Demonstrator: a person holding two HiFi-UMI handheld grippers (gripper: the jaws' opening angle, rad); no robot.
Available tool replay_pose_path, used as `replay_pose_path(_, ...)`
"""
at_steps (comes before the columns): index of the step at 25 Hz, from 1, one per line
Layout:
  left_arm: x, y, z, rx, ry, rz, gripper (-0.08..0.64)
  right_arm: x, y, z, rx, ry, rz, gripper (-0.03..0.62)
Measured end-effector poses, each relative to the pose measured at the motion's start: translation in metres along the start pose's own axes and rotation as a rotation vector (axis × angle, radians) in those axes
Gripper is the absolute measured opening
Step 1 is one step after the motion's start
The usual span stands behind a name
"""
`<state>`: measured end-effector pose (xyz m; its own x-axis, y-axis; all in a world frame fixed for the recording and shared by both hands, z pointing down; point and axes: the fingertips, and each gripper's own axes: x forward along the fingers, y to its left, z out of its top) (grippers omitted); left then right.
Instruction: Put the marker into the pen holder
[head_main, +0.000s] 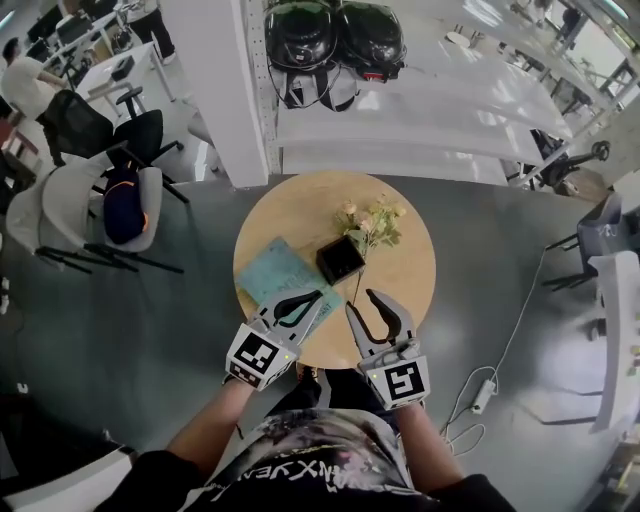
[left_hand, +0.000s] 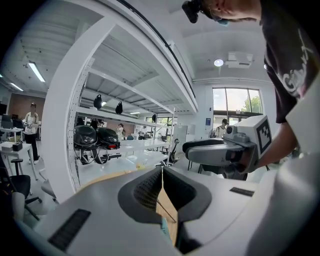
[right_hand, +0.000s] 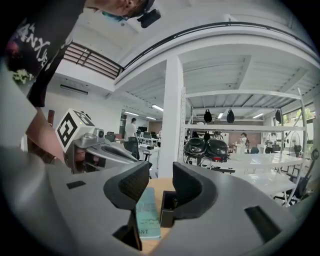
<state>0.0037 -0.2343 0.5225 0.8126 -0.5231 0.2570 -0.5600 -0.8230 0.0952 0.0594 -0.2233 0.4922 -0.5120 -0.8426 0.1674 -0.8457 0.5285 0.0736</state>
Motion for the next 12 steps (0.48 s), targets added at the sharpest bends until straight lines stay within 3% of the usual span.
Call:
replay_pose_path(8, -0.01, -0.021, 0.02, 0.002, -0.01, -0.012, 0.026, -0.03, -0.003, 0.006, -0.023, 0.043, 0.001, 0.132)
replay_pose_path(12, -0.011, -0.023, 0.037, 0.014, -0.047, 0.02, 0.026, -0.03, -0.008, 0.011, -0.019, 0.032, 0.009, 0.065)
